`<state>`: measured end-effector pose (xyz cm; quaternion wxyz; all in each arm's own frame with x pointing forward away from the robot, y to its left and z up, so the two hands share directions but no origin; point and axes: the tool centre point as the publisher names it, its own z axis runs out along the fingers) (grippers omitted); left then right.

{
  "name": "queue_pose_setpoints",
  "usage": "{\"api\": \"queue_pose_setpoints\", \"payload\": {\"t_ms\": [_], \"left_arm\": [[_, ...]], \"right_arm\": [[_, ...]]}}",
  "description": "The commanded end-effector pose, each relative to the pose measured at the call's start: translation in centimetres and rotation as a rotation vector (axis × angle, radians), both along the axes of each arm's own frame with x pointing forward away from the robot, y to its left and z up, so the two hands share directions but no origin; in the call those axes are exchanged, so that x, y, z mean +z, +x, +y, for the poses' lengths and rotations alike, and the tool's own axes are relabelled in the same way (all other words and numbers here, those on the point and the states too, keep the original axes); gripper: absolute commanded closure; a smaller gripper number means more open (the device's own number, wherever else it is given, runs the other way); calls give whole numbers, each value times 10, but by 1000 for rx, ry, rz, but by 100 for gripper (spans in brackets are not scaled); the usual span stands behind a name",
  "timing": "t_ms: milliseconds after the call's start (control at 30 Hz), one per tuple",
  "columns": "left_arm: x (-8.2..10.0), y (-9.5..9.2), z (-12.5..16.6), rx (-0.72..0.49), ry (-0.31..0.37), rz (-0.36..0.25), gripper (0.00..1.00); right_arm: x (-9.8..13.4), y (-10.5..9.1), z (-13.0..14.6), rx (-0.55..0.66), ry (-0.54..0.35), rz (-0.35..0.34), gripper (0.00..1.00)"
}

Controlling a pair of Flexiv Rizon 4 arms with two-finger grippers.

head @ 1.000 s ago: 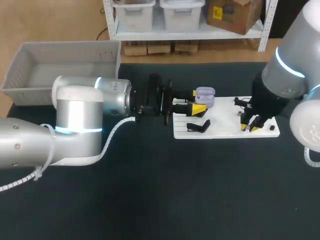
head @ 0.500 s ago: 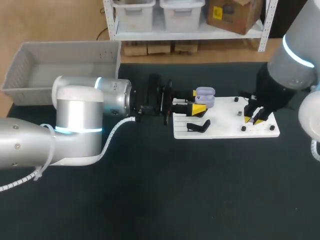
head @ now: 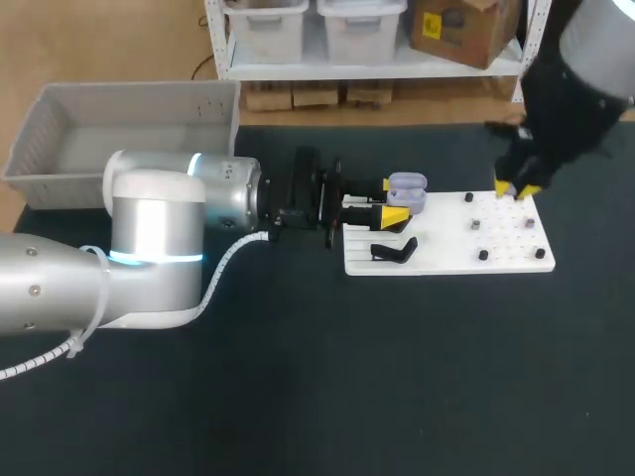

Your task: Pick up each earbud case from the left stands, insert the matching earbuds, close the lid, and place the case in the box.

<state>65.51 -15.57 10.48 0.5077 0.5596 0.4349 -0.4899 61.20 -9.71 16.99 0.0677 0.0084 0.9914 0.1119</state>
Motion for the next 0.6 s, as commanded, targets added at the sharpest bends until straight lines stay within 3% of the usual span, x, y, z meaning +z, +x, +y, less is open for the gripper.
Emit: {"api": "queue_pose_setpoints", "payload": {"t_ms": [33,167,600], "left_arm": [[0,0,0,0,1,0,100],[0,0,0,0,1,0,100],[0,0,0,0,1,0,100]], "right_arm": [[31,-8,19,35,-33,3,100],[22,-2,37,32,-51,0,100],[22,-2,37,32,-51,0,100]]}}
